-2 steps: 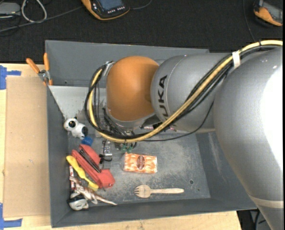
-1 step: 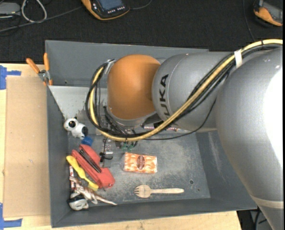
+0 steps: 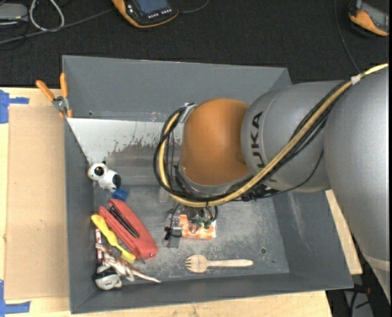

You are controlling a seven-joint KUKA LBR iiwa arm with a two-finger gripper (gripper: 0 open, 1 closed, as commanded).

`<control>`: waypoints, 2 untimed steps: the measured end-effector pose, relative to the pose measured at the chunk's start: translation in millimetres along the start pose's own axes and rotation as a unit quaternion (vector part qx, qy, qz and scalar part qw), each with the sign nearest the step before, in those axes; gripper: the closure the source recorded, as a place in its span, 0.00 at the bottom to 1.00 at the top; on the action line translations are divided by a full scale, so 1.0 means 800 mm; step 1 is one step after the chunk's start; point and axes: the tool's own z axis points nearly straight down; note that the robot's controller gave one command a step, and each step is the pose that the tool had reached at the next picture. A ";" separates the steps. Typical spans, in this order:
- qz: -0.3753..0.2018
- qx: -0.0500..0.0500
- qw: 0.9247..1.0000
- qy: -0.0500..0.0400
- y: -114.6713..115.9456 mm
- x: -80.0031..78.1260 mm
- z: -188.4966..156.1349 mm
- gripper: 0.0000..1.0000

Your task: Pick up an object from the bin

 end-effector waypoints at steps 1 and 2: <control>-0.005 -0.001 1.000 -0.003 -0.013 0.012 0.052 0.00; 0.031 0.000 1.000 0.001 -0.055 0.012 0.009 0.00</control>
Offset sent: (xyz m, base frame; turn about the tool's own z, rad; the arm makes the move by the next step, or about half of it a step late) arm -0.0093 -0.0650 0.0203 0.1025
